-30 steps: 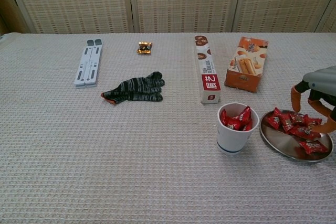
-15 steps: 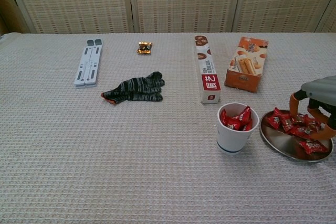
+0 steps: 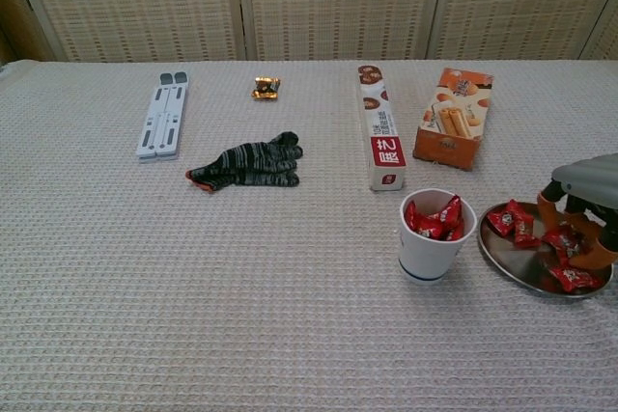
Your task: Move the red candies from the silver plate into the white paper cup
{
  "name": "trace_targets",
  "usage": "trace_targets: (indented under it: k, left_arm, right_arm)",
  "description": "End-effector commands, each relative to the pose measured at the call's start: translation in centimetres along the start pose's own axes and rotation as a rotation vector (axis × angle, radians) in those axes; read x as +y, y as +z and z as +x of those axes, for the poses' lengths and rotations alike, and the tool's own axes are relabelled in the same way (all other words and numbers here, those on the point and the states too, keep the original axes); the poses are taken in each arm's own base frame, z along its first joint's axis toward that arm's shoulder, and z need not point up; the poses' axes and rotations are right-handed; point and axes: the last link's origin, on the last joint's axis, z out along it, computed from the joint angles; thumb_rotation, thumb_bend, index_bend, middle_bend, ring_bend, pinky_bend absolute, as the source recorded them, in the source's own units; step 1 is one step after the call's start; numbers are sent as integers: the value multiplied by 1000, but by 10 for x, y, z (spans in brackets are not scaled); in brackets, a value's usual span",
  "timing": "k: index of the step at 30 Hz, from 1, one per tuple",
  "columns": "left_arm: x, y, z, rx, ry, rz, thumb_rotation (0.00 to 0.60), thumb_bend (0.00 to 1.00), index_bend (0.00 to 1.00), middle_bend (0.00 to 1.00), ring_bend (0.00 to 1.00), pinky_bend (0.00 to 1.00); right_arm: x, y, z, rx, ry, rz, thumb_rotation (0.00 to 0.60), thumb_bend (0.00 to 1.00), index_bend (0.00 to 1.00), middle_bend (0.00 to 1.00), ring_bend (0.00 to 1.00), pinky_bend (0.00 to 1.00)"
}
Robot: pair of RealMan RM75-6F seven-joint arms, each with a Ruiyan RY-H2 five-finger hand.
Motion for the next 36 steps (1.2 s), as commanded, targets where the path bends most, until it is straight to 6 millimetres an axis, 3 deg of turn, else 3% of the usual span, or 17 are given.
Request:
trace_targets:
  k: [1, 11, 26, 36]
  left_arm:
    - [0, 0, 0, 0, 0, 0, 600, 636, 307, 404, 311, 244]
    - [0, 0, 0, -2, 1, -1, 600, 636, 308, 403, 310, 244]
    - [1, 0, -1, -7, 3, -2, 600, 636, 307, 404, 311, 244]
    - [1, 0, -1, -9, 5, -1, 600, 636, 307, 405, 311, 245]
  right_arm:
    - [0, 0, 0, 0, 0, 0, 600, 201, 580, 770, 815, 1000]
    - [-3, -5, 5, 20, 18, 13, 600, 211, 664, 770, 818, 1000]
    - [-35, -54, 73, 185, 154, 195, 600, 211, 665, 770, 818, 1000]
    - [-51, -56, 78, 190, 207, 309, 600, 211, 641, 770, 818, 1000]
